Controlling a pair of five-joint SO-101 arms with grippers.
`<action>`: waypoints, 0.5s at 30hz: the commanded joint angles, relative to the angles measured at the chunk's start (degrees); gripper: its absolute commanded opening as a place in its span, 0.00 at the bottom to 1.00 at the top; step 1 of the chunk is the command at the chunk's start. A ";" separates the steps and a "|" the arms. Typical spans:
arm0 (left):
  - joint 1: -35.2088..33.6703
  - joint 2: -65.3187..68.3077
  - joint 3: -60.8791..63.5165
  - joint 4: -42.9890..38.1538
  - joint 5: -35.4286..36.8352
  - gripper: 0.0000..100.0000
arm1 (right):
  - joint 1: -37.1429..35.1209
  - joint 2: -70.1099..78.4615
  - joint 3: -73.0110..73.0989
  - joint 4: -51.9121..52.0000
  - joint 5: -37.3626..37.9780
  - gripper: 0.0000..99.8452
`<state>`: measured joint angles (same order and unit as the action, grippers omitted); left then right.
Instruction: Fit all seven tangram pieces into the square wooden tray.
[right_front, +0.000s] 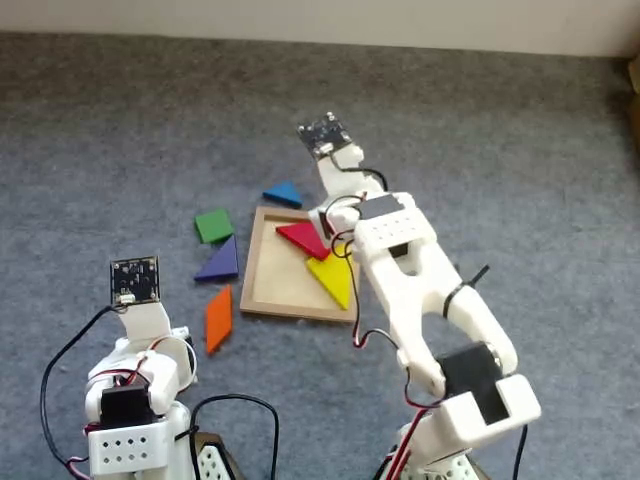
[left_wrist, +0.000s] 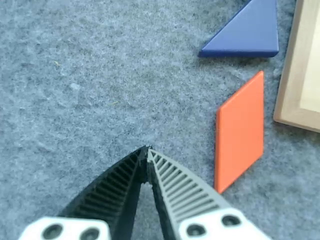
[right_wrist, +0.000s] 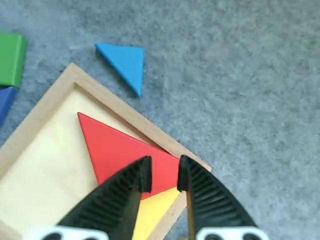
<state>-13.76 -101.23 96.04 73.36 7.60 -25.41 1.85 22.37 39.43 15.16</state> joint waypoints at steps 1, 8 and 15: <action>0.66 -0.04 1.27 0.18 -0.09 0.01 | -0.22 -4.09 -0.66 0.66 -0.62 0.10; 0.66 -0.04 1.27 0.18 -0.09 0.01 | -4.26 -3.82 4.09 0.66 -0.35 0.10; 0.66 -0.04 1.27 0.18 -0.09 0.01 | -7.52 -1.54 4.18 0.57 -0.26 0.10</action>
<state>-13.76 -101.23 96.04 73.36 7.60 -31.47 1.23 27.56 39.78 15.16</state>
